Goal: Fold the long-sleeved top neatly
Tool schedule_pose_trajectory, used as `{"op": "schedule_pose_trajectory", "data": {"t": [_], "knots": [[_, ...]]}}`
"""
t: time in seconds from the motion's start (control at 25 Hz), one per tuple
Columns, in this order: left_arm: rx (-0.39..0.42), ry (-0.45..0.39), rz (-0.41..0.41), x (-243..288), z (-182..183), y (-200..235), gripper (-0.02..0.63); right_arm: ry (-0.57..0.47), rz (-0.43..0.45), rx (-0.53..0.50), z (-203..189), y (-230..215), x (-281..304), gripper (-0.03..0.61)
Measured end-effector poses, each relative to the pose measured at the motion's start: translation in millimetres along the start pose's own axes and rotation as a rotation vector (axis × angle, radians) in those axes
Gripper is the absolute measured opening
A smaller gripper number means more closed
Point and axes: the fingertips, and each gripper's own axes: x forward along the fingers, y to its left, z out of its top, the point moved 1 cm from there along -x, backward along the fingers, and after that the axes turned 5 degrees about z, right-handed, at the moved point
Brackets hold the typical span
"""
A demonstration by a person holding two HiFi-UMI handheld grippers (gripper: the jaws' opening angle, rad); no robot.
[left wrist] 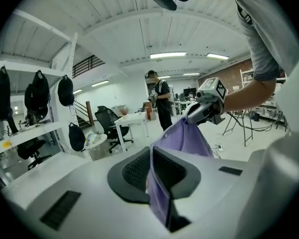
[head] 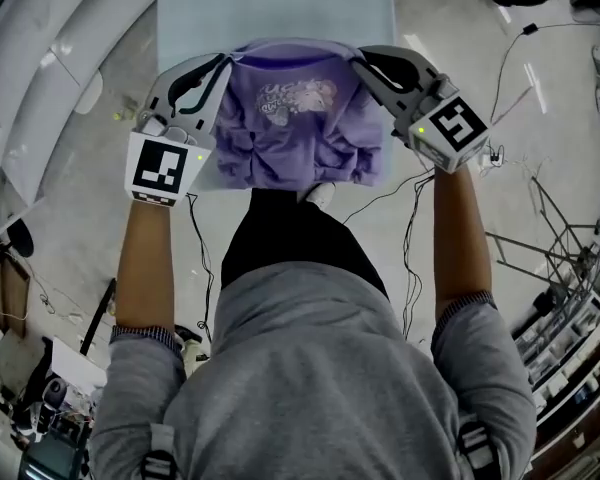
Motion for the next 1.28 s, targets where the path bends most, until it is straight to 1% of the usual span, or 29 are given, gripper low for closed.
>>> {"op": "schedule_pose_trajectory", "data": {"t": [0.24,0.36,0.48,0.64,0.84,1.04,1.2,1.28], "knots": [[-0.012,0.086,-0.052,62.4,-60.2,46.0,0.037,0.147,0.010,0.067,-52.3,-60.5,57.6,0.037],[-0.022,0.115,-0.073,88.1,-89.9,63.0,0.037,0.188,0.005,0.084,-73.1,-83.5,87.4,0.037],[-0.048,0.142,-0.068,108.4,-116.3,76.3,0.037,0.209,-0.009,0.105,-91.1,-101.9,108.1,0.037],[-0.105,0.173,-0.038,132.4,-146.0,93.6,0.037,0.233,-0.027,0.117,-112.9,-126.9,130.8,0.035],[-0.123,0.222,-0.003,172.3,-181.6,107.9,0.037,0.292,-0.044,0.089,-147.8,-161.9,159.7,0.037],[-0.128,0.289,0.007,210.4,-216.3,113.5,0.037,0.376,-0.064,0.076,-185.2,-193.5,180.6,0.038],[-0.152,0.346,0.017,239.5,-242.4,118.7,0.035,0.461,-0.083,-0.009,-209.2,-219.0,195.3,0.040],[-0.179,0.374,0.028,249.3,-251.0,124.5,0.035,0.472,-0.090,-0.052,-213.2,-227.8,205.3,0.040]]}}
